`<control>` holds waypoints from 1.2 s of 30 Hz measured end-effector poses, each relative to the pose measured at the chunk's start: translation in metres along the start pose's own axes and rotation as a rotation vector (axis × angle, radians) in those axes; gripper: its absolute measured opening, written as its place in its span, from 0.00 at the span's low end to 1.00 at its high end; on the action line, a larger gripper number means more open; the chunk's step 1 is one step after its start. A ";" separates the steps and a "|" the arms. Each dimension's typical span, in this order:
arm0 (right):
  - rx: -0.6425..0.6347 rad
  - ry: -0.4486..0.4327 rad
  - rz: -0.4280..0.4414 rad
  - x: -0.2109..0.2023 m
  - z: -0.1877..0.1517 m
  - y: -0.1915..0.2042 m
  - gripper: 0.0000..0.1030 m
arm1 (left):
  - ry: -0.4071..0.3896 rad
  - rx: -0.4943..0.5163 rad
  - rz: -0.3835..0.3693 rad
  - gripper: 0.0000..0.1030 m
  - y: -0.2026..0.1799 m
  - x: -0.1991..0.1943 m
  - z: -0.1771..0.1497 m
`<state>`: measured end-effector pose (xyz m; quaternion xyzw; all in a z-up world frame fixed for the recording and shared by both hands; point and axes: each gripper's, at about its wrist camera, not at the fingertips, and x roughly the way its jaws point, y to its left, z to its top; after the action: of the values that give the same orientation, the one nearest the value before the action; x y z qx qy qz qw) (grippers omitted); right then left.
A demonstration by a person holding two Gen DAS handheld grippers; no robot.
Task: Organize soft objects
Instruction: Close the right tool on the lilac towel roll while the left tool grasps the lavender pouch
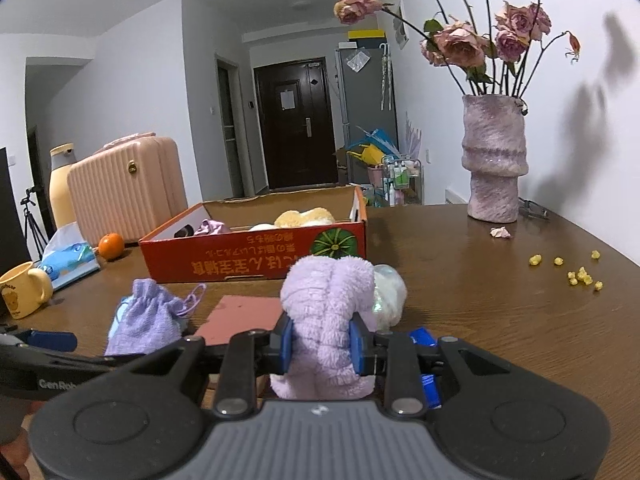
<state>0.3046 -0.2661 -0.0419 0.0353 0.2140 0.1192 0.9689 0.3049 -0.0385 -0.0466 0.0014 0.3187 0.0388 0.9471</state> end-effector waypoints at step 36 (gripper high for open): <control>0.014 0.012 -0.024 0.002 -0.004 -0.016 0.27 | 0.077 0.054 -0.002 0.47 -0.020 0.027 -0.003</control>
<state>0.3084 -0.2810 -0.0480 0.0390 0.2210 0.1062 0.9687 0.3261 -0.0569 -0.0659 0.0252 0.3559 0.0294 0.9337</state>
